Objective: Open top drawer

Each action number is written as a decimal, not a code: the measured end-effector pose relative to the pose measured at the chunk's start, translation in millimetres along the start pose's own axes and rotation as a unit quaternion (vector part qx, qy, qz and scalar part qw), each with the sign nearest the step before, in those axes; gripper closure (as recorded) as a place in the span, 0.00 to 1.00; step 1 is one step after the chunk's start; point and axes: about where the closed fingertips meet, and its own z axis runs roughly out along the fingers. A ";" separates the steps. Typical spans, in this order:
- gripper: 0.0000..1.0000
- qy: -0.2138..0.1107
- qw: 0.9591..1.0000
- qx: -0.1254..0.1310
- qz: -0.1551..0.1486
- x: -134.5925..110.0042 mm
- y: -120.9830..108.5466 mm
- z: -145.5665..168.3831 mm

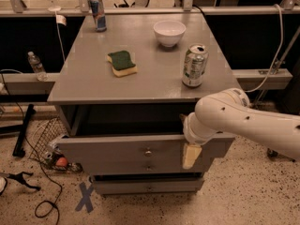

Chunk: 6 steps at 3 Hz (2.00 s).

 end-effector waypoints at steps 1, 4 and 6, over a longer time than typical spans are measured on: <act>0.15 0.000 1.000 -0.001 0.000 -0.3 0.6 0.5; 0.85 0.002 1.000 0.002 -0.003 -3.1 7.3 -2.5; 1.00 0.001 1.000 0.001 0.026 1.5 45.9 -13.6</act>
Offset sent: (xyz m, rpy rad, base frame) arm -0.0004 0.0004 -0.0005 -0.0003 0.0011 0.0011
